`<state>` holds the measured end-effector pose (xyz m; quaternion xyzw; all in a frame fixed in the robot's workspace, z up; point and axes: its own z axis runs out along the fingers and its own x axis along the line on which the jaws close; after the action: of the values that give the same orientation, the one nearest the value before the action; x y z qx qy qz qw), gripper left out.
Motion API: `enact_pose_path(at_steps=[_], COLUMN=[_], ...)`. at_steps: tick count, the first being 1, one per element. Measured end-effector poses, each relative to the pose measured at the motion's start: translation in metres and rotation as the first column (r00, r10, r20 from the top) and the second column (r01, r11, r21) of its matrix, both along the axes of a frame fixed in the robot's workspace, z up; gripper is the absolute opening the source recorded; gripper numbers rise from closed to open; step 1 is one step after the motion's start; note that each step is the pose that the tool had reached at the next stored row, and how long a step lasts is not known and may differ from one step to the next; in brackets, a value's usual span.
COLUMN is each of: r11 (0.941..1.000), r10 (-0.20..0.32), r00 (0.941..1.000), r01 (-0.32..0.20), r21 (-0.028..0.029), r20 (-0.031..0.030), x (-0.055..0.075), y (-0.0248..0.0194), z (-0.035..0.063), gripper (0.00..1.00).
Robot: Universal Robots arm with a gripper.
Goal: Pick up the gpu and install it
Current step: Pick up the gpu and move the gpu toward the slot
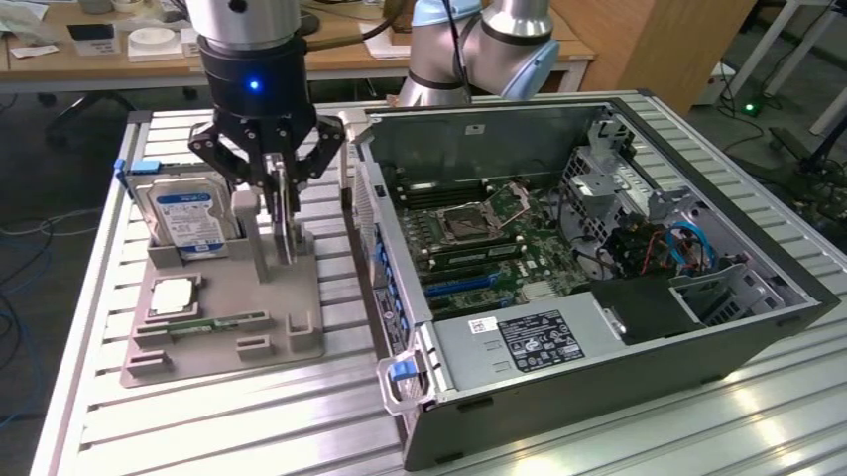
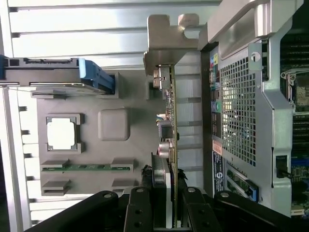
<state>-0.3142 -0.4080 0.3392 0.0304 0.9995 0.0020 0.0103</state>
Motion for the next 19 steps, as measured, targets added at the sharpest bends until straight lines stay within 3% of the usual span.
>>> enact_pose_path(at_steps=[8, 19], r11=[0.9997, 0.9996], r10=[0.025, 0.027], r00=[0.9997, 0.9996], r01=[-0.025, -0.027], r21=[0.0003, 0.0003], r20=[-0.0011, -0.0011], x=[0.0, 0.0], y=[0.0001, 0.0001], z=[0.016, 0.0599], gripper=[0.28, 0.28])
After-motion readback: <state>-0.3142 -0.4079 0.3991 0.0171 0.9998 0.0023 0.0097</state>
